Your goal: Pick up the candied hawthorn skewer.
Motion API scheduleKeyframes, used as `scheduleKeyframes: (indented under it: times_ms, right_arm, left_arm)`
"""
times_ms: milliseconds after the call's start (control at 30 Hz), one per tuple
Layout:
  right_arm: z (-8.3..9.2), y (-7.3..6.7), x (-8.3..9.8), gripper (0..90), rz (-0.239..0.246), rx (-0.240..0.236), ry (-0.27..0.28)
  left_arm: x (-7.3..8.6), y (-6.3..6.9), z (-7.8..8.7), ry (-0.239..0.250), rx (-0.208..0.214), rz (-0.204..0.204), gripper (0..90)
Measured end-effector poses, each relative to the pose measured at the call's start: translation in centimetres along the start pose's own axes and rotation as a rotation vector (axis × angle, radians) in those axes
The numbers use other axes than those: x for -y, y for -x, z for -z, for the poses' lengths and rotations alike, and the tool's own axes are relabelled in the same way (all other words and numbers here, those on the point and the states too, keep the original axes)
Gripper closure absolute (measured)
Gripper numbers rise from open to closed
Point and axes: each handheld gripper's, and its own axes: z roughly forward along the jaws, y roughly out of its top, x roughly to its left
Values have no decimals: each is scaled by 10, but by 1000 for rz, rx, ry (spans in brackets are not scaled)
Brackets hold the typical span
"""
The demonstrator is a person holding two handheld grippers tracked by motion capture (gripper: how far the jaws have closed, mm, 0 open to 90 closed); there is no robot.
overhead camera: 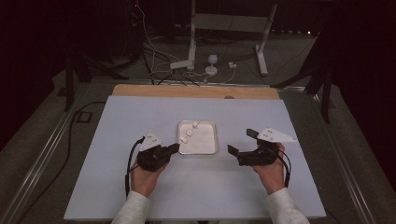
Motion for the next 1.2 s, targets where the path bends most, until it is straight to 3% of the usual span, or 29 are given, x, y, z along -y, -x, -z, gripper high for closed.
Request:
scheduleKeyframes:
  times_ms: [167, 433, 633, 700, 767, 933, 1200]
  right_arm:
    - [-14, -3, -13, 2, 16, -25, -16]
    - [-34, -8, -24, 3, 1, -68, -27]
    - [-48, -12, -28, 70, -29, -109, -40]
    - [-53, -16, -30, 156, -37, -131, -55]
    - [-55, -18, -31, 188, -42, -134, -56]
    - [-67, -26, -32, 400, -76, -160, -91]
    - [-74, -25, -30, 443, -121, -195, -121]
  left_arm:
    - [0, 3, 3, 6, 10, -19, 900]
    - [-2, 7, 9, 36, 31, -41, 900]
    - [-2, 7, 11, 45, 40, -53, 900]
    - [-2, 8, 11, 50, 42, -55, 900]
    - [-2, 8, 11, 53, 44, -58, 900]
    - [-2, 8, 12, 58, 46, -61, 900]
    - [-2, 6, 13, 72, 42, -56, 900]
